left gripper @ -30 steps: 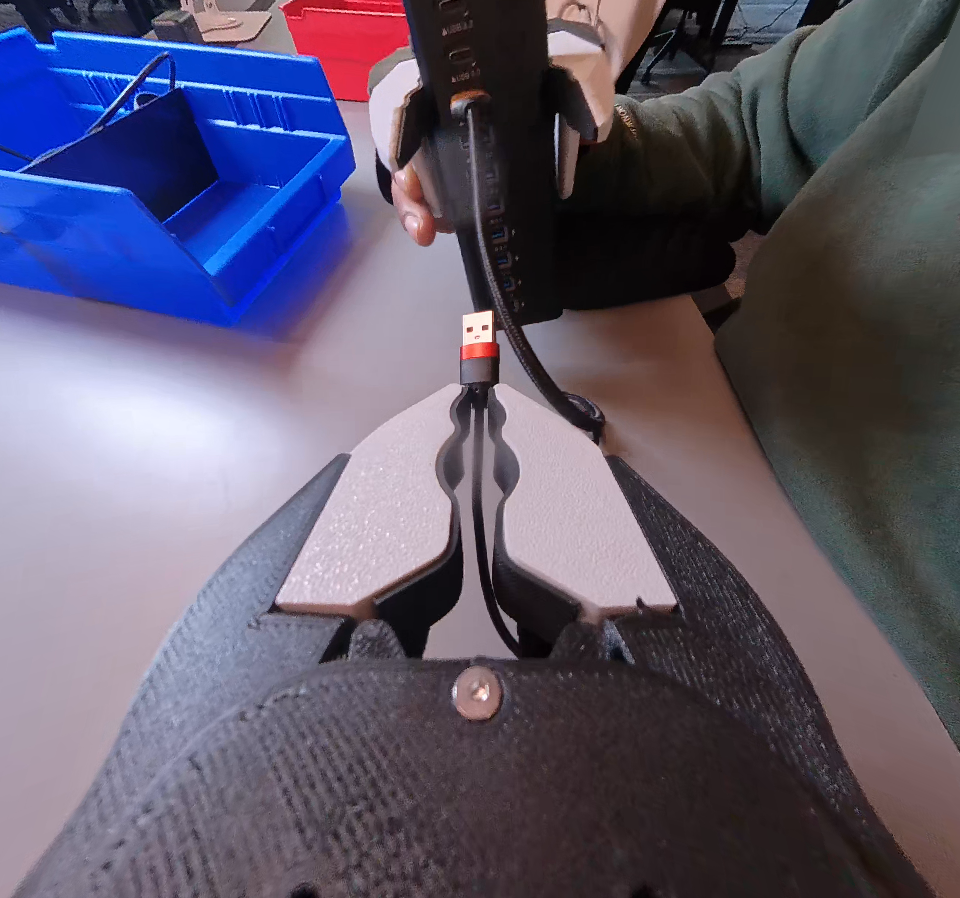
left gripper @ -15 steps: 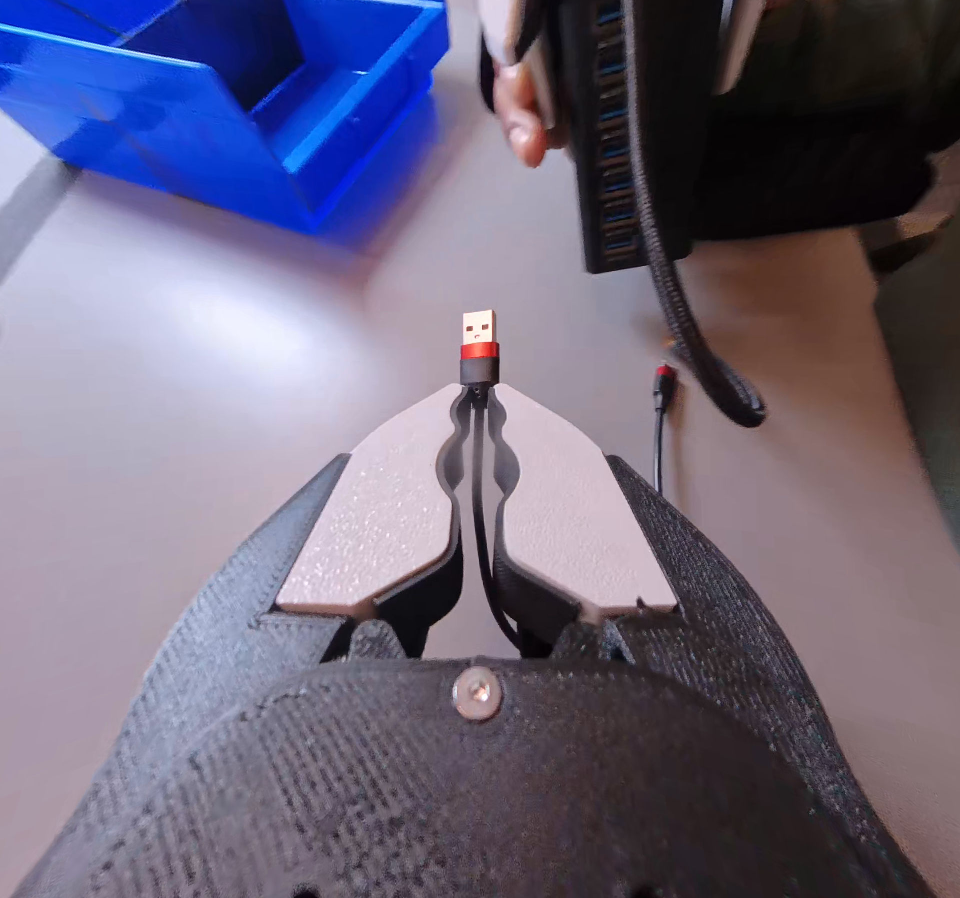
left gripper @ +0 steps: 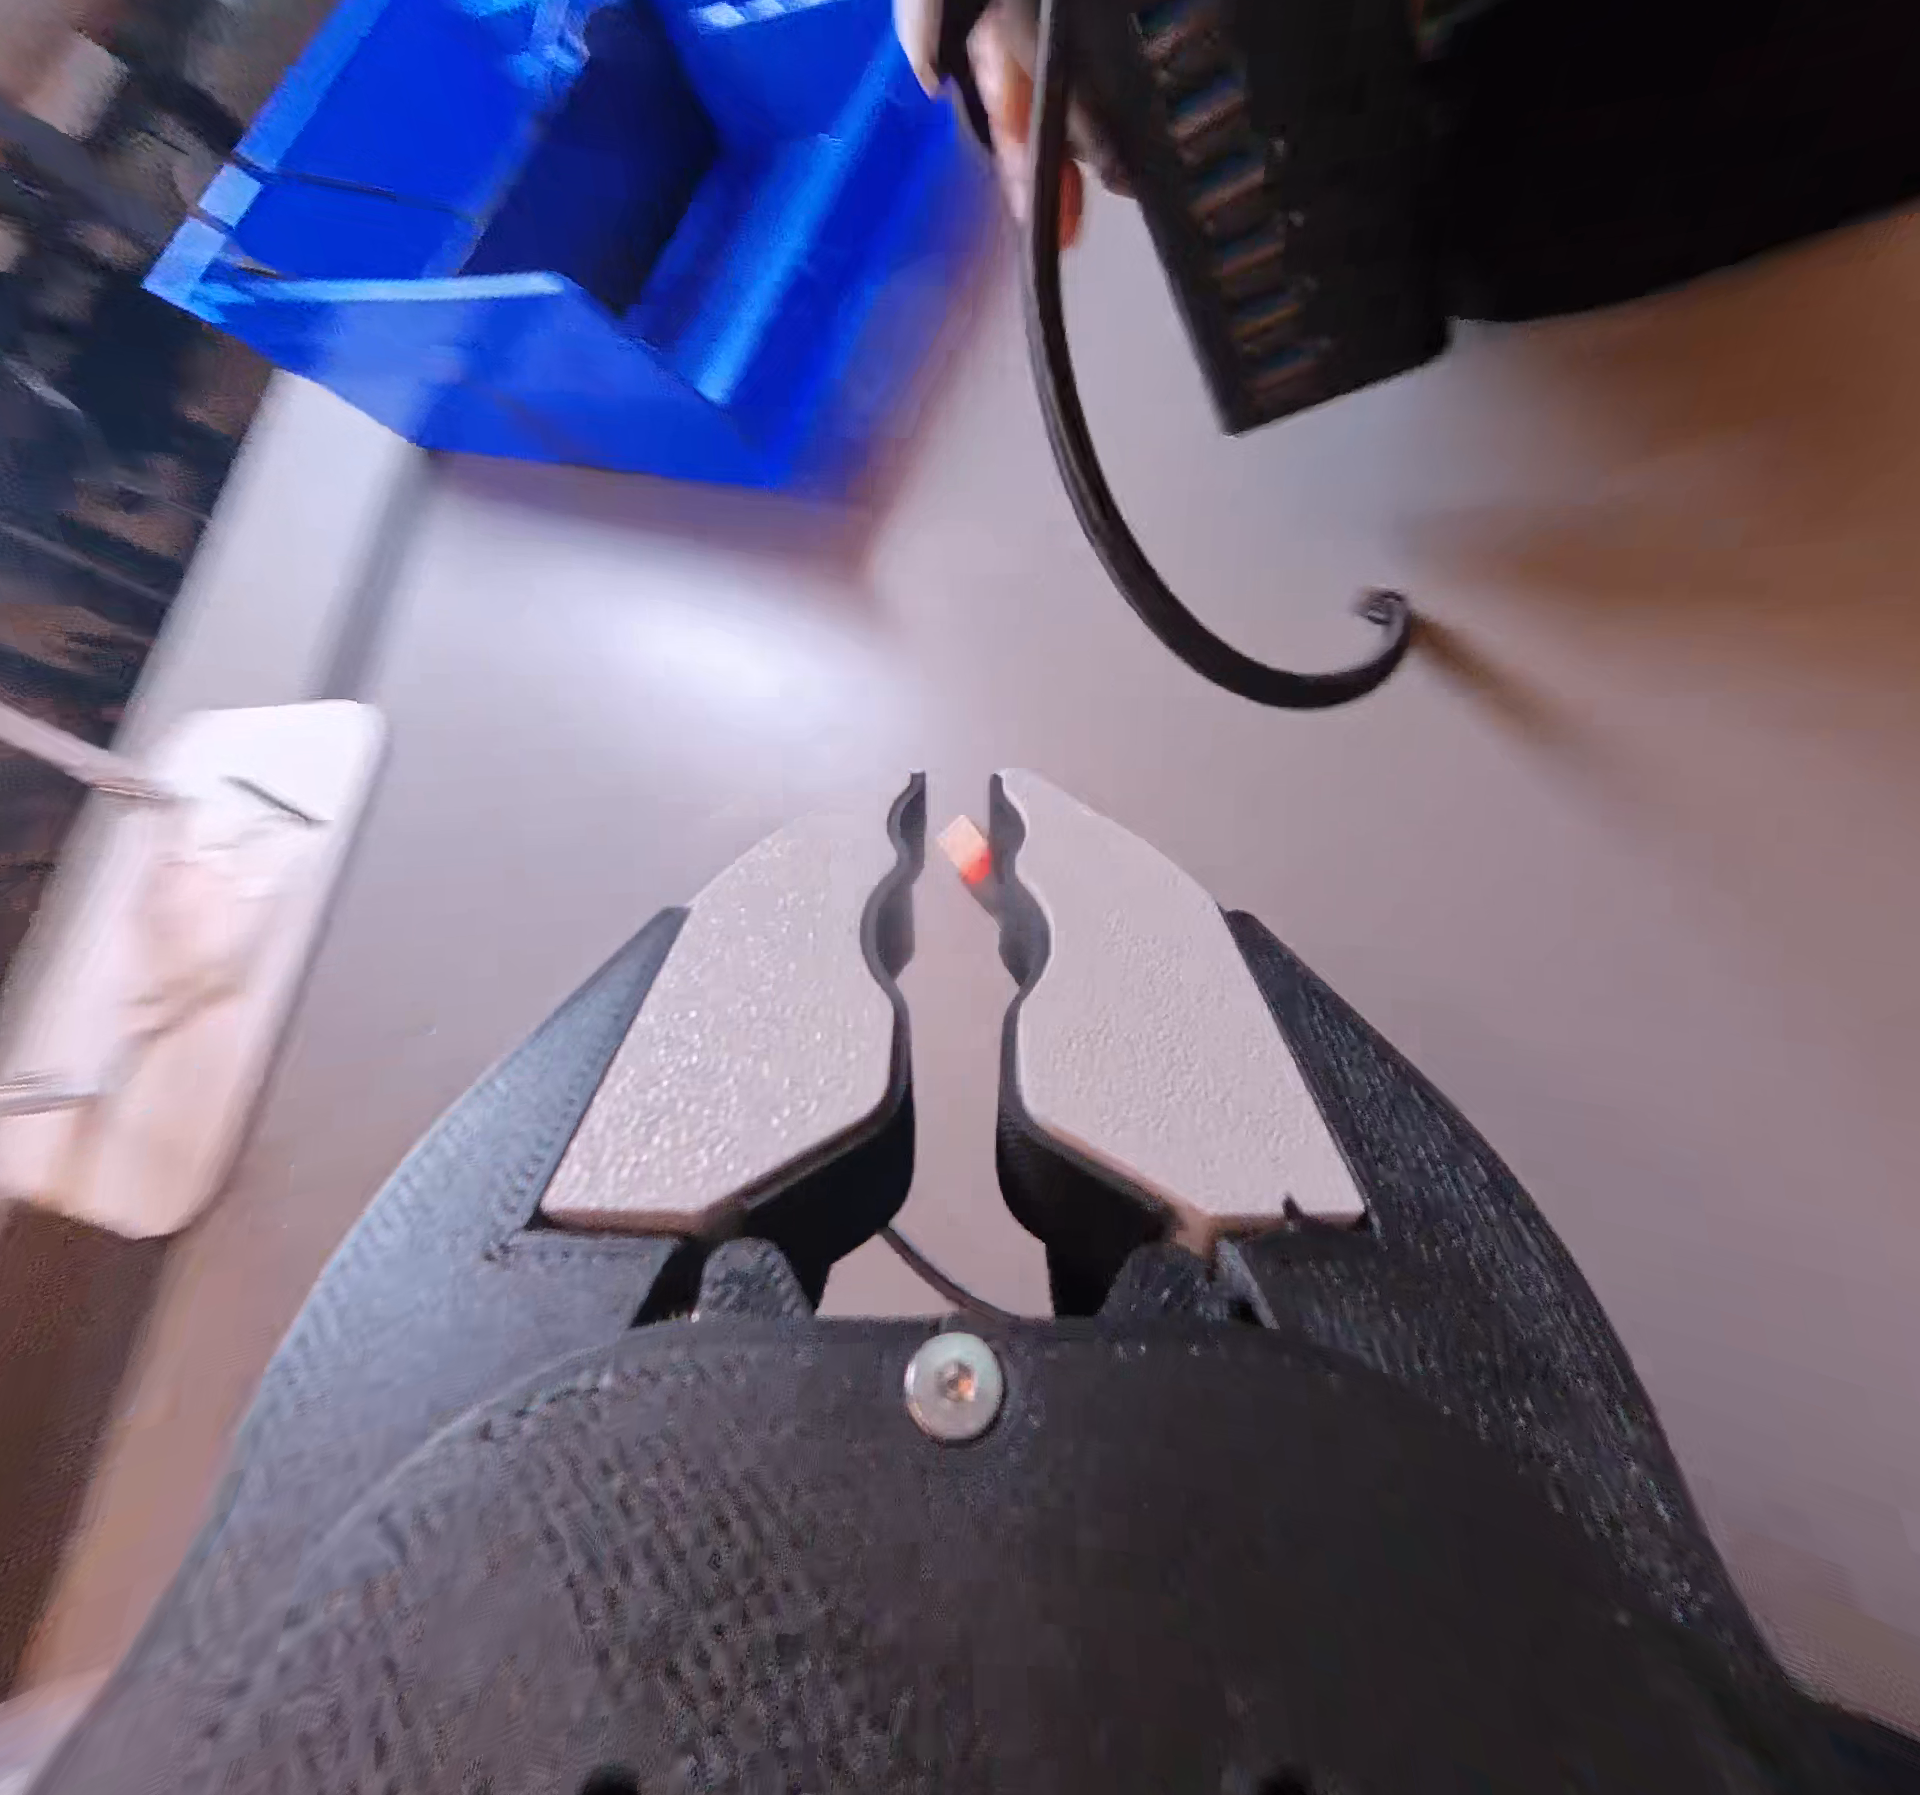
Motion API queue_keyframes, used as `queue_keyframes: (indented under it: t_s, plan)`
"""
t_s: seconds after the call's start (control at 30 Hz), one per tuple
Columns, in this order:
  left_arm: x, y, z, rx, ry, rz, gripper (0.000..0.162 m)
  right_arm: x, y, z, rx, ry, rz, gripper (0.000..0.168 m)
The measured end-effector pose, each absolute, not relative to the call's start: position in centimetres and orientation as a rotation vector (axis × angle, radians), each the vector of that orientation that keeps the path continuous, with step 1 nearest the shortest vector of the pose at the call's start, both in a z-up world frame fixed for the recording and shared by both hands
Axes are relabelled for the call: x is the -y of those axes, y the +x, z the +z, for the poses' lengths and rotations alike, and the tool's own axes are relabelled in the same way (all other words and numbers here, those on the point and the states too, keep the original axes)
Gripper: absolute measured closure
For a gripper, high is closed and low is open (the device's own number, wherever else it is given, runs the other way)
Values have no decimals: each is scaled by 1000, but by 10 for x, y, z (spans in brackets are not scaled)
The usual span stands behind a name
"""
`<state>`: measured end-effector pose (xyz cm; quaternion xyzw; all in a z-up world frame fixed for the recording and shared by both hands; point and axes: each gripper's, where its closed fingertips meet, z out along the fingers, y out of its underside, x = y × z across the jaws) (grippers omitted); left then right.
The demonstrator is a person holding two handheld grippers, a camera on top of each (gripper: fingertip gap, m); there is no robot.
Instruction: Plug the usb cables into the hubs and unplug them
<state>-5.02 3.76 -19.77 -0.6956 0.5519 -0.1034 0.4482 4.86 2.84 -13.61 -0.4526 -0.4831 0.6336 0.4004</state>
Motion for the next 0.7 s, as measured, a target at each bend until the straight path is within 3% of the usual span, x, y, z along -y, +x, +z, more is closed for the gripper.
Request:
queue_keyframes:
  t_s: [0.07,0.17,0.33,0.47,0.6,0.7]
  plan:
    - [-30,-48,-205,-1362,-1785,-393,143,-28,50,-135,1221,-1140,1602,97]
    - [-33,-55,-208,-1315,-1860,-487,144,-30,52,-132,1206,-1132,1597,97]
    - [-37,-60,-253,-1277,-2089,-522,143,-36,56,-129,1171,-1134,1606,97]
    - [-36,-49,-283,-1246,-2225,-555,132,-38,58,-129,1168,-1137,1591,97]
    - [-43,-46,-286,-1260,-2203,-424,136,-39,59,-128,1163,-1134,1582,97]
    - [-38,-35,-286,-1308,-2149,-383,149,-39,58,-130,1170,-1138,1572,97]
